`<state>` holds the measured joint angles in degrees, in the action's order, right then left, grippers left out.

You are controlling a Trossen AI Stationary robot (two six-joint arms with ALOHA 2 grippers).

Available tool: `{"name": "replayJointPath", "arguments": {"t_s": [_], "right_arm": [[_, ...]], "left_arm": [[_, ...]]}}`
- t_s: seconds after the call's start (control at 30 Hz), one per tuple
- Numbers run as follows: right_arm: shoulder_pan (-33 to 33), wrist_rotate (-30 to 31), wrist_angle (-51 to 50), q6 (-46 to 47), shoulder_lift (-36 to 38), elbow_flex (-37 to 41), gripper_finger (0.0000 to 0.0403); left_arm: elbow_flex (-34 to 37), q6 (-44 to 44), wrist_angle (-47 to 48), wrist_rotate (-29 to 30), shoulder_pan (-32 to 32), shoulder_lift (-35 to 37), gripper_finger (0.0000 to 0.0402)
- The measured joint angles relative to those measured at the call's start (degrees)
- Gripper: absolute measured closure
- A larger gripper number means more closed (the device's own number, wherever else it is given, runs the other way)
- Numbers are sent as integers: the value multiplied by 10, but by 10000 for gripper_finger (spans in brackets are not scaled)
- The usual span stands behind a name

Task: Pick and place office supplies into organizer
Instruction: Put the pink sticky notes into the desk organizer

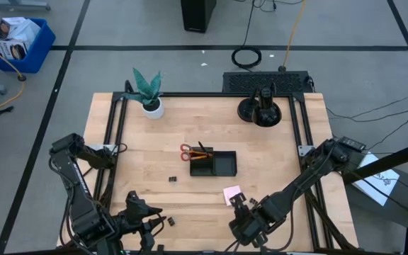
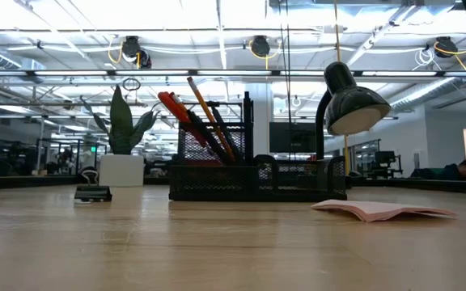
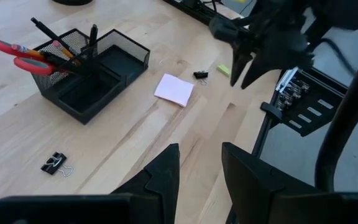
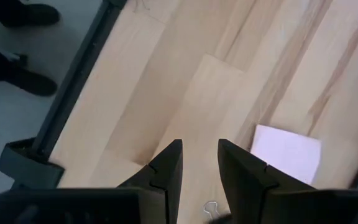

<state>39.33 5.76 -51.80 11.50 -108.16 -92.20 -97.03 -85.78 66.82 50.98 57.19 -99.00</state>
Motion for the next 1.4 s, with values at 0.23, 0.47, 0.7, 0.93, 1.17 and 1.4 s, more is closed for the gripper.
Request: {"name": "replayJointPath", "arguments": {"t_s": [0.23, 0.47, 0.7, 0.93, 1.17, 1.4], "right_arm": [[-1, 0, 27, -5, 1, 30, 310], [-8, 1, 27, -5, 4, 30, 310], [-18, 1, 40, -2, 5, 30, 310], [-18, 0, 40, 0, 5, 30, 310], [-17, 1, 40, 9, 5, 30, 310], [-17, 1, 104, 36, 4, 82, 310]], "left_arm": [[0, 0, 0, 0, 0, 0, 277], [0, 0, -8, -1, 0, 0, 277], [0, -5, -12, -2, 0, 0, 277], [0, -9, -36, -2, 0, 0, 277], [0, -14, -42, -2, 4, 0, 277], [0, -8, -41, -8, 3, 0, 277]]}}
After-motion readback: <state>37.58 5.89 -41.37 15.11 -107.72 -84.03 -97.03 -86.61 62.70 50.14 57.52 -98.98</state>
